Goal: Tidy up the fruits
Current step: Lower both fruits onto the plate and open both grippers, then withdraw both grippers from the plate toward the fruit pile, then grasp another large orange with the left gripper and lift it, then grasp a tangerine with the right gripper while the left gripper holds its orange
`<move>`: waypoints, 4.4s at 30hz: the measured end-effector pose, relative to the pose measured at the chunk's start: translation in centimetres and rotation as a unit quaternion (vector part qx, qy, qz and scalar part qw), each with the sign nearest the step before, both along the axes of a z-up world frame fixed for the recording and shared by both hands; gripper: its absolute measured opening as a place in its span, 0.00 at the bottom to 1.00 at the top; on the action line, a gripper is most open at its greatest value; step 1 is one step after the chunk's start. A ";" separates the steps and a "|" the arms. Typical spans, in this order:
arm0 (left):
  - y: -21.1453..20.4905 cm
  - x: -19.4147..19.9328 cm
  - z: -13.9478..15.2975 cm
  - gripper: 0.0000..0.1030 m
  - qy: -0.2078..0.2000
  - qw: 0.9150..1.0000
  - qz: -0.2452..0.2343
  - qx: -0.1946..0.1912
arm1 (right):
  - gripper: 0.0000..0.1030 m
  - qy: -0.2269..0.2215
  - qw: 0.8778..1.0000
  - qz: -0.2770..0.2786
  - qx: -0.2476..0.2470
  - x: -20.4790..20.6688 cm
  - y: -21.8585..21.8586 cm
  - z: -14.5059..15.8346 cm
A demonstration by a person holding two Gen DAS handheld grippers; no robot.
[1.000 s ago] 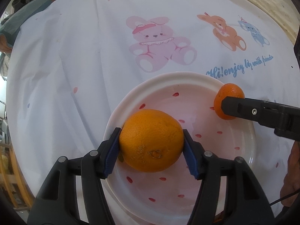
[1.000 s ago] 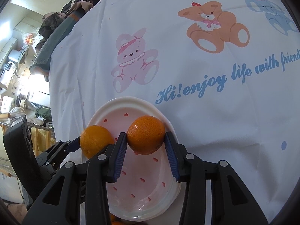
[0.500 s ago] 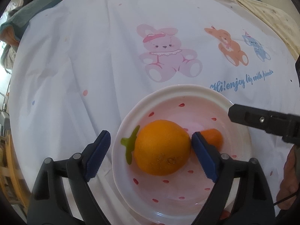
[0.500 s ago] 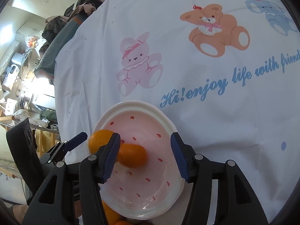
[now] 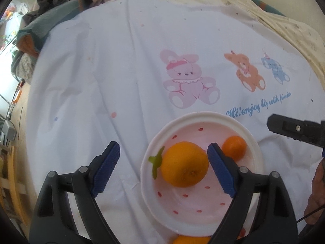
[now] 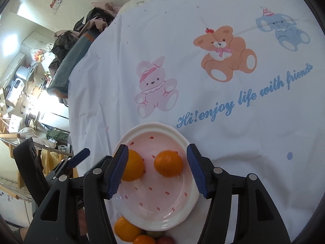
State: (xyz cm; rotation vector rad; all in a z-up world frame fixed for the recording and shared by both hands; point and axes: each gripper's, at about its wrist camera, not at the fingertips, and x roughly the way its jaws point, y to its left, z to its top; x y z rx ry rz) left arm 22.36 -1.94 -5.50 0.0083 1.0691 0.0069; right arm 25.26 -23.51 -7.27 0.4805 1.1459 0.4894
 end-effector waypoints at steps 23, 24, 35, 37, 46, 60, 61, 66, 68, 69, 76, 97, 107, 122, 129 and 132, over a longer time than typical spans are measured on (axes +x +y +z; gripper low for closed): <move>1.7 -10.0 7.6 0.85 -0.067 0.996 0.021 -0.054 | 0.86 -0.146 0.988 -0.018 -0.056 -12.4 -1.7 8.7; 1.7 -10.6 7.8 0.85 -0.071 0.996 0.021 -0.054 | 0.86 -0.146 0.987 -0.020 -0.056 -13.0 -1.9 8.7; 1.9 -14.9 7.0 0.85 -0.068 0.997 0.026 -0.020 | 0.86 -0.123 0.990 -0.035 -0.067 -18.6 -3.7 7.5; 2.2 -15.4 6.4 0.85 -0.049 0.998 0.027 -0.029 | 0.86 -0.110 0.991 -0.035 -0.066 -19.0 -3.7 7.0; 3.4 -16.9 4.0 0.85 -0.007 0.998 0.050 -0.038 | 0.86 -0.090 0.992 -0.060 -0.070 -19.0 -4.3 6.2; -1.3 -14.7 -2.6 0.74 0.133 0.990 -0.032 -0.036 | 0.86 -0.024 0.996 -0.073 -0.051 -18.3 -4.7 3.5; -1.6 -14.1 -3.2 0.73 0.151 0.987 -0.044 -0.029 | 0.86 -0.019 0.996 -0.075 -0.049 -18.1 -4.8 3.3; -1.9 -11.8 -4.4 0.73 0.204 0.975 -0.073 -0.037 | 0.86 -0.008 0.996 -0.082 -0.044 -17.6 -5.2 2.9; -2.2 -10.9 -4.9 0.73 0.216 0.971 -0.099 -0.021 | 0.86 -0.007 0.996 -0.080 -0.041 -17.5 -5.1 2.8; -2.3 -10.5 -5.3 0.73 0.228 0.967 -0.112 -0.027 | 0.86 -0.006 0.996 -0.080 -0.041 -17.5 -5.1 2.8; -2.2 -8.9 -6.8 0.73 0.259 0.956 -0.121 -0.062 | 0.86 0.002 0.996 -0.076 -0.041 -17.1 -4.9 2.4; 0.8 -16.0 1.0 0.55 0.186 0.977 -0.070 -0.073 | 0.86 0.007 0.997 -0.071 -0.042 -17.0 -4.7 2.3; 3.1 -16.5 -0.8 0.55 0.156 0.984 0.038 -0.081 | 0.58 0.056 0.998 0.012 -0.007 -17.3 -1.4 0.6; 4.0 -16.9 0.1 0.55 0.139 0.984 0.057 -0.098 | 0.57 0.133 0.987 -0.012 -0.085 -15.1 5.0 -3.1; 3.9 -17.0 0.6 0.55 0.133 0.984 0.051 -0.106 | 0.51 0.120 0.982 -0.010 -0.148 -14.5 6.5 -3.4; 3.8 -17.1 0.7 0.55 0.133 0.984 0.047 -0.108 | 0.40 0.118 0.981 -0.002 -0.153 -14.6 6.7 -3.2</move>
